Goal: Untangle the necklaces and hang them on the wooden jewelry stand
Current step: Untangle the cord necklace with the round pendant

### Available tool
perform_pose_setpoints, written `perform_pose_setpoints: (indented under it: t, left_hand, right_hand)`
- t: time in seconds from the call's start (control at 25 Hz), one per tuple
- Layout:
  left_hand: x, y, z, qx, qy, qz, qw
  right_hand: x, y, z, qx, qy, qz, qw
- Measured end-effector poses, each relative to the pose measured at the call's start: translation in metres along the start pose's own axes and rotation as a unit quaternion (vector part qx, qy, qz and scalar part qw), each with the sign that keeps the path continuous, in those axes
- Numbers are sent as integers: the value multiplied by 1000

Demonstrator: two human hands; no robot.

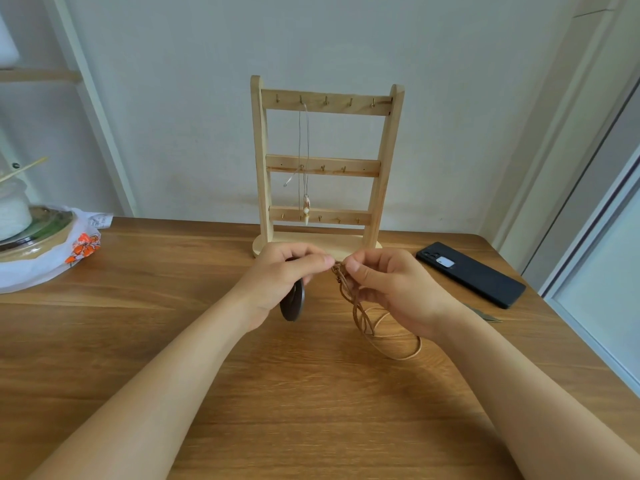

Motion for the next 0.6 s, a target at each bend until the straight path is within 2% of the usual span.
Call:
perform_pose_setpoints:
  t: [0.12, 0.28, 0.36, 0.48, 0.52, 0.6]
  left_hand:
    - [-1, 2, 1, 10, 9, -4, 1000]
    - [9, 8, 1, 64, -29, 64, 995]
    - [10, 15, 2, 94, -35, 106, 989]
    - [9, 14, 1, 90, -34, 135, 986]
    - [10, 11, -1, 81, -33, 130, 988]
    - [11, 5, -2, 56, -32, 104, 992]
  right_hand:
    - [-9, 11, 0, 43, 37, -57, 997]
    - [-14, 23, 2, 87, 60, -94, 990]
    - [-14, 16, 1, 57, 42, -31, 997]
    - [9, -6, 1, -66, -65, 131, 987]
    - [18, -10, 3, -91, -95, 133, 982]
    - [25, -10, 5, -88, -110, 93, 986]
Point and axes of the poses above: each hand's wrist, its own z-axis away from the middle knuckle, its own y-axis out of the palm, x = y × z, the point moved 10 cm from there along -z, towards the middle knuckle, and after that the axes turned 5 degrees about -z, right-handed, at the moved point
